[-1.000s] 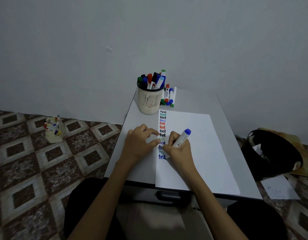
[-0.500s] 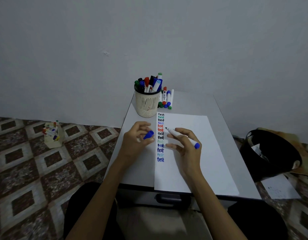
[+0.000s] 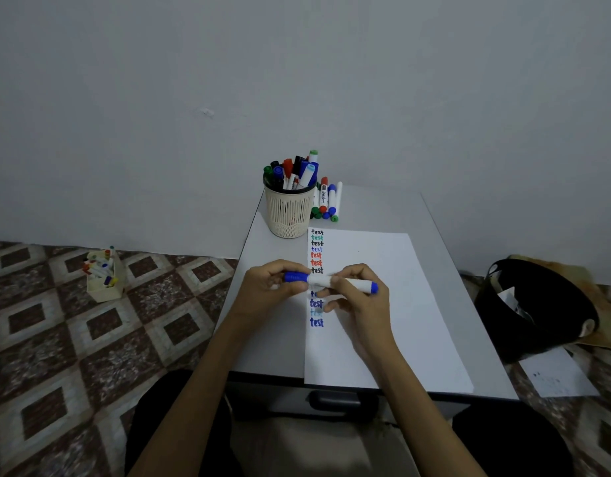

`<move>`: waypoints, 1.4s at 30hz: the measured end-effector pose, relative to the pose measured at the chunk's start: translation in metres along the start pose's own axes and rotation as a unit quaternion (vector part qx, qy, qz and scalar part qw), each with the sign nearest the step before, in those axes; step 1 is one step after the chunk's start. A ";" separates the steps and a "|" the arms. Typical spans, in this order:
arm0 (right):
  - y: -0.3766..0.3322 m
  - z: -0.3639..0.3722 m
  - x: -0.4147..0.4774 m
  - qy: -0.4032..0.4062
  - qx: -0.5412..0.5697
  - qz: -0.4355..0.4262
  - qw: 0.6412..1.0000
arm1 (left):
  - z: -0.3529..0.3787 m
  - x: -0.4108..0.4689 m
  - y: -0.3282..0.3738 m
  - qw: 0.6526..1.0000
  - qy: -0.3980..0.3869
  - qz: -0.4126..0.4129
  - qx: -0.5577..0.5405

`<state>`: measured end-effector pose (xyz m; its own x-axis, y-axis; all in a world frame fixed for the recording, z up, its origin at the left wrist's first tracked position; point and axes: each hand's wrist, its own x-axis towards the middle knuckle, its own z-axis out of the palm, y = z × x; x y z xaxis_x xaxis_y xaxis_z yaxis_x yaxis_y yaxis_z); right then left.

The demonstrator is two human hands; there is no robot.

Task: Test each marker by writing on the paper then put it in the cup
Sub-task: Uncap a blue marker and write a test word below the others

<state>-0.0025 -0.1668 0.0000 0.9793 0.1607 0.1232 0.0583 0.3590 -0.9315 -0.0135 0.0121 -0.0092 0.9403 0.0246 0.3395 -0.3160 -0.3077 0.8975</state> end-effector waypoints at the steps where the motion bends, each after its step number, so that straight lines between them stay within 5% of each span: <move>1: -0.001 0.000 0.000 -0.002 -0.004 0.009 1.000 | -0.001 -0.001 0.001 1.000 0.004 -0.006 -0.022; 5: -0.003 -0.001 0.001 0.027 0.000 0.018 0.999 | -0.002 -0.004 0.005 0.994 0.029 -0.035 -0.095; 19: 0.006 -0.002 0.002 0.034 -0.068 -0.022 0.997 | -0.002 -0.004 0.001 0.999 0.031 0.006 -0.040; 25: 0.018 0.006 0.001 0.043 -0.223 -0.109 0.968 | -0.001 -0.002 0.004 0.994 0.071 -0.024 -0.084; 27: 0.021 0.007 0.001 0.036 -0.325 -0.170 0.929 | -0.002 -0.002 0.002 0.992 0.077 -0.030 -0.091; 32: 0.012 0.005 0.017 0.018 -0.592 -0.351 0.725 | -0.001 -0.002 0.002 0.989 0.096 -0.041 -0.104; 35: 0.007 0.009 0.027 -0.057 -0.636 -0.381 0.668 | 0.001 -0.002 0.001 0.990 0.103 -0.037 -0.086; 38: -0.010 0.017 0.041 -0.102 -0.624 -0.367 0.682 | 0.003 0.000 -0.002 0.985 0.126 -0.059 -0.103; 42: -0.053 0.035 0.075 -0.004 -0.497 -0.308 0.811 | 0.009 0.002 -0.012 0.994 0.092 -0.053 0.014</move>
<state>0.0612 -0.1419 0.0704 0.7036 0.2394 0.6690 0.6676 -0.5452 -0.5071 -0.0063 0.0079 -0.0220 0.9284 0.2313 0.2907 -0.2094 -0.3205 0.9238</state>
